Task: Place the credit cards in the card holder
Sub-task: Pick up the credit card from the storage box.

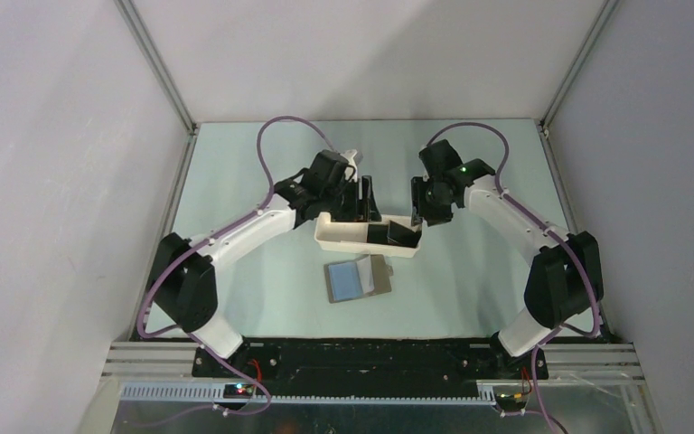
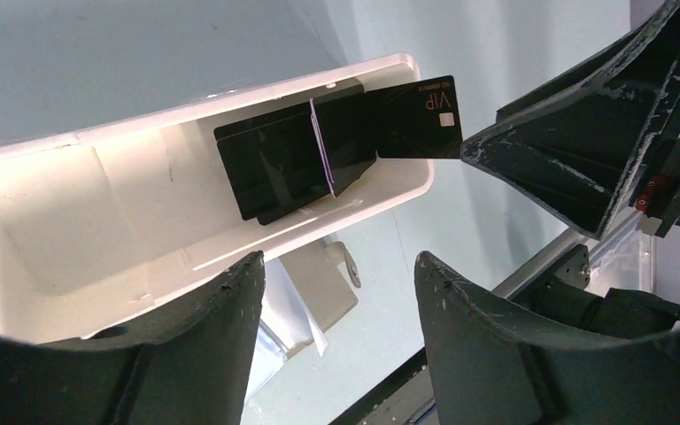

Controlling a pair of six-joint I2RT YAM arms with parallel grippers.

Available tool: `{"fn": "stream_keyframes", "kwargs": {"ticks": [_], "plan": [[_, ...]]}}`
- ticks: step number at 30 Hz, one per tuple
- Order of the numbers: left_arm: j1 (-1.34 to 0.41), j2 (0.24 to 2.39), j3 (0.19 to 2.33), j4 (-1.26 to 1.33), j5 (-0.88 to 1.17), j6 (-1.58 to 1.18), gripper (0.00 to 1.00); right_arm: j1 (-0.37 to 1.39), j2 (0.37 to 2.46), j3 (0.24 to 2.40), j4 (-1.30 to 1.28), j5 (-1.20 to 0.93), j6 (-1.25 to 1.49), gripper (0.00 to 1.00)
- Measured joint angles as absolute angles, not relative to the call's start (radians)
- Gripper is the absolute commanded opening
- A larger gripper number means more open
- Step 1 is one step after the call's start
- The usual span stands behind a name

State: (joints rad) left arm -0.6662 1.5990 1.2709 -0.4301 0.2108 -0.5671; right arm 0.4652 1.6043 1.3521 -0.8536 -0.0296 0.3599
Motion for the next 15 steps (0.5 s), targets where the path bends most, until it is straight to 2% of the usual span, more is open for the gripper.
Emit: {"fn": "stream_keyframes", "kwargs": {"ticks": [9,11,14,15], "plan": [[-0.665,1.587,1.254,-0.432,0.21,-0.566,0.69,0.467,1.673,1.356,-0.862,-0.017,0.36,0.28],[-0.665,1.576,1.25,-0.429,0.208,-0.566,0.7,0.469,1.694,1.356,-0.863,-0.015,0.361,0.21],[-0.663,1.552,1.231,-0.43,0.204,-0.565,0.71,0.47,1.71,1.356,-0.863,-0.015,0.359,0.02],[-0.662,1.545,1.227,-0.43,0.203,-0.564,0.71,0.47,1.71,1.356,-0.863,-0.015,0.359,0.0]]}}
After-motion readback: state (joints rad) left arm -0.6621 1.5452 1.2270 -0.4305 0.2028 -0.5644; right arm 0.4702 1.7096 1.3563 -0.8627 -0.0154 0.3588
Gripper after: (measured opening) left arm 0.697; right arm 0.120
